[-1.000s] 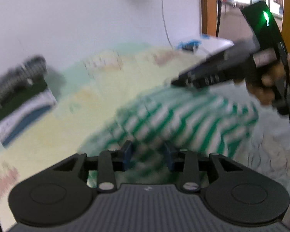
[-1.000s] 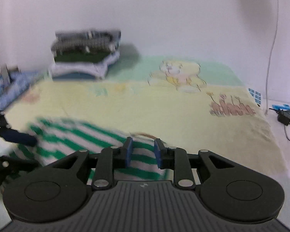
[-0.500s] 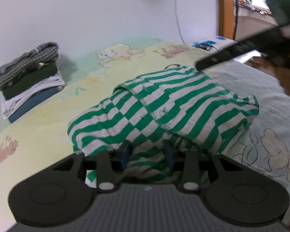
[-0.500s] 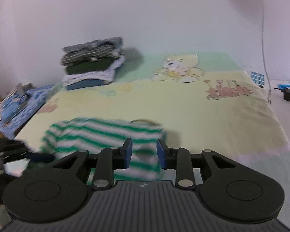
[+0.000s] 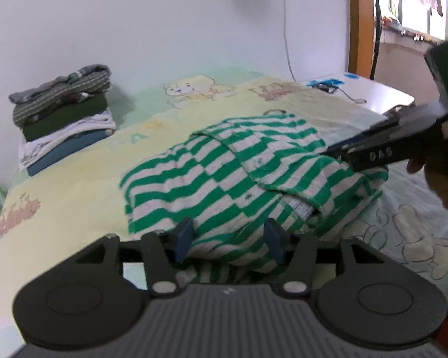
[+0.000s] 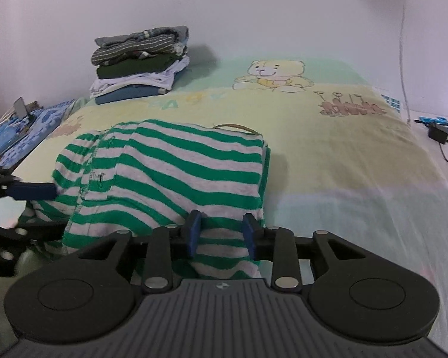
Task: Fold clothes
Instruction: 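Grasp the striped shirt bundle from opposite sides with both grippers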
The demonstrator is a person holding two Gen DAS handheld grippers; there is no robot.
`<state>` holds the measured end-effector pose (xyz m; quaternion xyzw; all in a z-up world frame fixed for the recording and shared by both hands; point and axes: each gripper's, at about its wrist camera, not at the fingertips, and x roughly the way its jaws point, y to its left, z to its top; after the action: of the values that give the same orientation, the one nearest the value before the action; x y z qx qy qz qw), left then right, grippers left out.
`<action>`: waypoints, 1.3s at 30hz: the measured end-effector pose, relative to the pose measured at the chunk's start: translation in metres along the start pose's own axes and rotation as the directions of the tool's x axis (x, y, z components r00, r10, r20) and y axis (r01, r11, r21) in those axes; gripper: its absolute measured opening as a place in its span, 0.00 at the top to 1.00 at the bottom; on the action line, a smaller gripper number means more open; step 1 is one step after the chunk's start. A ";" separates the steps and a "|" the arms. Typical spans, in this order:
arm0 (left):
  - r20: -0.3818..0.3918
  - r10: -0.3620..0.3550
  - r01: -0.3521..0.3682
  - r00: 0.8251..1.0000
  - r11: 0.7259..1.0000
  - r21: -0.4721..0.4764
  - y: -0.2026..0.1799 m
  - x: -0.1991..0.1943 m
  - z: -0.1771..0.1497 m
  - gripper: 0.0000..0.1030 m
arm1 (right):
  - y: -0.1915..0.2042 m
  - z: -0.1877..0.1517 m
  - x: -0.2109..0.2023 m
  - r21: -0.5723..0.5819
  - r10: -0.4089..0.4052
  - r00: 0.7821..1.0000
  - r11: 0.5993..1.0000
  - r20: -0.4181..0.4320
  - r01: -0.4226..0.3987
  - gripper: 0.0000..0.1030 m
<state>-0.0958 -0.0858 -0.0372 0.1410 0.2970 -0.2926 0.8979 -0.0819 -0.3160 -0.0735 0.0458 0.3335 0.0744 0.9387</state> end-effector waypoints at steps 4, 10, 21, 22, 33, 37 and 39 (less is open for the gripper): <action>-0.053 -0.055 0.052 0.997 0.997 -0.055 0.013 -0.002 -0.011 0.36 | 0.012 -0.003 0.000 -0.043 -0.048 0.999 0.998 0.020 0.049 0.67; -0.055 -0.097 0.095 0.994 0.995 -0.032 -0.004 -0.001 -0.027 0.25 | 0.013 -0.003 0.000 -0.033 -0.063 0.998 0.997 0.022 0.064 0.67; -0.060 -0.213 0.199 0.975 0.962 -0.188 0.045 -0.027 -0.009 0.24 | 0.013 -0.003 0.000 -0.037 -0.079 0.997 0.996 0.018 0.079 0.63; -0.046 -0.198 0.186 0.979 0.962 -0.198 0.049 -0.031 -0.007 0.24 | 0.013 -0.003 0.000 -0.034 -0.076 0.997 0.996 0.019 0.076 0.63; -0.021 -0.046 0.032 0.999 0.891 -0.453 0.099 0.023 -0.005 0.23 | 0.011 -0.004 -0.001 -0.030 -0.062 0.998 0.998 0.026 0.063 0.62; -0.012 -0.048 0.037 0.999 0.883 -0.468 0.095 0.040 -0.003 0.23 | 0.011 -0.005 -0.001 -0.030 -0.059 0.998 0.998 0.031 0.060 0.62; -0.013 -0.030 0.021 0.999 0.882 -0.471 0.093 0.047 -0.003 0.20 | 0.010 -0.006 -0.001 -0.029 -0.056 0.998 0.998 0.034 0.057 0.62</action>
<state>-0.0100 -0.0319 -0.0615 -0.0819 0.3700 -0.2222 0.8983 -0.0879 -0.3059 -0.0758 0.0234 0.3181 0.0520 0.9463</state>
